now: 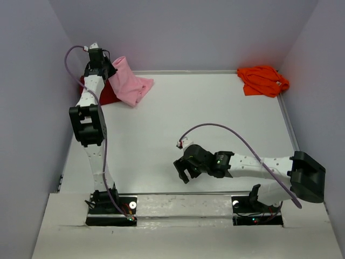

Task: Fold and stack the t-shirts
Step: Neatly place the folded tshirt to the corner

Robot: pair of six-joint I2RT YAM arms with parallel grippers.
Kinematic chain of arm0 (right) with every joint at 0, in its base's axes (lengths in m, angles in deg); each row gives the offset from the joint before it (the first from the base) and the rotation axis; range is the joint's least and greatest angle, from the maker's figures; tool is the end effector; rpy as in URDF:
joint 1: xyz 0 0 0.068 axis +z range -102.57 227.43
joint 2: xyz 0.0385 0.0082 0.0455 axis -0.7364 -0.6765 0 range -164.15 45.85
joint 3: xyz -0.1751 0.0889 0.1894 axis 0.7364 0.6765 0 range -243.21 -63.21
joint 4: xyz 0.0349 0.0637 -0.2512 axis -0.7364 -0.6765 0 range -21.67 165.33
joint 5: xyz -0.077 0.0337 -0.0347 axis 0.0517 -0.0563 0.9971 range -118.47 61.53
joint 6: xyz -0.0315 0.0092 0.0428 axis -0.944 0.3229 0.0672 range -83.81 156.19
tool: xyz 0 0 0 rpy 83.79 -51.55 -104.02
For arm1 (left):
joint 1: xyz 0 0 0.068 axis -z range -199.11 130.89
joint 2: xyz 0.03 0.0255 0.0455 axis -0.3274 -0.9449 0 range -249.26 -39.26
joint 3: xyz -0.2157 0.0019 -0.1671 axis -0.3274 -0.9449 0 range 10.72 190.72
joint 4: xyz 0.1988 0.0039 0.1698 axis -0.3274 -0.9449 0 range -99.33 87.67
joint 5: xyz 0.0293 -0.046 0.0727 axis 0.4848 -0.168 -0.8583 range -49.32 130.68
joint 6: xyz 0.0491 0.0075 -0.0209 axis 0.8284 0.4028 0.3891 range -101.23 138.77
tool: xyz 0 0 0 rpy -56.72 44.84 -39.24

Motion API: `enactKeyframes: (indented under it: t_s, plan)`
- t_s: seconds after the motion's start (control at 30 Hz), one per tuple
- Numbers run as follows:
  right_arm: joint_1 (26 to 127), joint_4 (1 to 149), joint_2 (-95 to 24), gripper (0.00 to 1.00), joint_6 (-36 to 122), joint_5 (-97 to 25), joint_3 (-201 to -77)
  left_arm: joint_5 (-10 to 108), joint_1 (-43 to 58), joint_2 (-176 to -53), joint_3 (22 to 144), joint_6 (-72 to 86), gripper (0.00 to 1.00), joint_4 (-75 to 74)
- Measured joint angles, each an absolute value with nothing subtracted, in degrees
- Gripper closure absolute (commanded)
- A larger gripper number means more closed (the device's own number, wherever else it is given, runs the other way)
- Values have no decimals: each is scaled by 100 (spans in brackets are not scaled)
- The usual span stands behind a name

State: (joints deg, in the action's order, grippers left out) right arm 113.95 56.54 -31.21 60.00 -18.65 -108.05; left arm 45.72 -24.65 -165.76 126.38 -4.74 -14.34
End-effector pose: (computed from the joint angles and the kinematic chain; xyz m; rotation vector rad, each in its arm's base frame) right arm 0.1127 0.2441 0.2061 -0.8408 2.3592 0.4771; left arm 0.5276 0.0480 0.2961 -0.4402 1.9299 -0.2912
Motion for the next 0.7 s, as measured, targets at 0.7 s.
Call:
enactKeyframes:
  t_s: [0.7]
  plan:
    - [11395, 5986, -3816, 14, 5994, -2354, -10766, 4473, -3024, -17139, 13180, -596, 100, -1098]
